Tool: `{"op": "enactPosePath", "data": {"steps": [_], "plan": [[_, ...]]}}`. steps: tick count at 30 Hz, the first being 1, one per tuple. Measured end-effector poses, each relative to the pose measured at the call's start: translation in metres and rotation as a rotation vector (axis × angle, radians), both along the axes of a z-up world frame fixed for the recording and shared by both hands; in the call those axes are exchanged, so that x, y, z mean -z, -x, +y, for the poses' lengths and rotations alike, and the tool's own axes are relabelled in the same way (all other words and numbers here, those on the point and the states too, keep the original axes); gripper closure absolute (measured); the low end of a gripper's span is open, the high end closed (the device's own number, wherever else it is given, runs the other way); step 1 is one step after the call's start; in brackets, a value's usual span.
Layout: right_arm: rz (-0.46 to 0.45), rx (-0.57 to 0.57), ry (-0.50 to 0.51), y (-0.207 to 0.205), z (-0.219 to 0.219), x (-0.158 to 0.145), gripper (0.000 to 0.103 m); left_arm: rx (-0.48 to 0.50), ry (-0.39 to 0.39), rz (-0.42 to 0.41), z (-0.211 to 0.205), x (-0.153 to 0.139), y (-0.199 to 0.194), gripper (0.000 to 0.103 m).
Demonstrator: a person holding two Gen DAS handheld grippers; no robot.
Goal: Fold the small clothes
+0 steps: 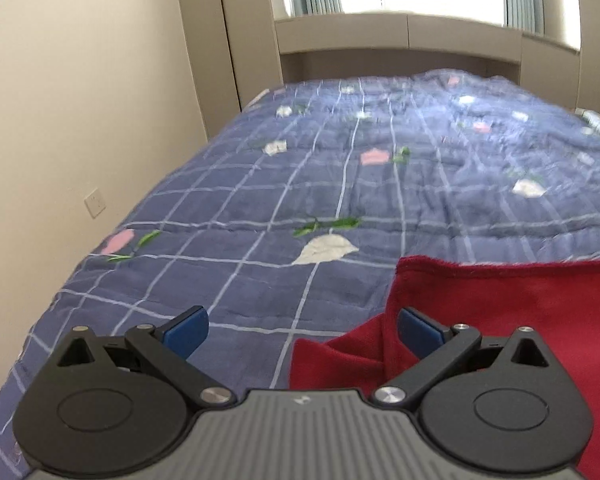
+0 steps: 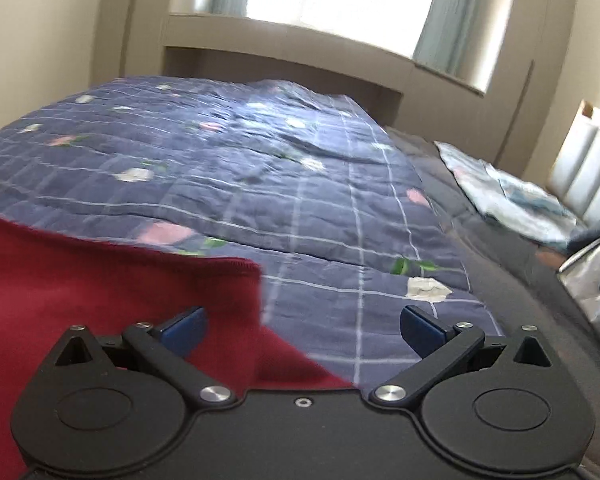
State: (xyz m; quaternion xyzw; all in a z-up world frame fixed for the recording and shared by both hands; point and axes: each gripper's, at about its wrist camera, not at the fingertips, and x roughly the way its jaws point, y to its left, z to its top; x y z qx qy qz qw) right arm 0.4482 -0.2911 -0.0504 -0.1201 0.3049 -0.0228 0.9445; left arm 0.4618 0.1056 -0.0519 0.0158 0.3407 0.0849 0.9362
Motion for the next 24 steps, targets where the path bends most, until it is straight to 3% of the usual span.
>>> {"op": "enactPosePath", "data": {"steps": [6,8,13,18,24], "plan": [[-0.02,-0.179,-0.025,0.071,0.049,-0.01,0.001,-0.034,0.144,-0.04,0.0,-0.016,0.06,0.0],[-0.037,-0.215,-0.012,0.094,0.065,-0.007,0.001,-0.046,0.159,-0.062,0.0,-0.016,0.079,0.0],[-0.051,-0.294,0.075,0.124,0.101,0.009,0.001,-0.088,0.041,-0.154,-0.01,-0.004,0.109,0.0],[-0.085,-0.294,0.167,0.135,0.118,0.026,0.001,-0.083,-0.06,-0.093,-0.018,0.016,0.105,0.0],[-0.097,-0.297,0.204,0.138,0.12,0.027,0.001,-0.075,-0.031,-0.06,-0.013,0.025,0.108,0.0]]}}
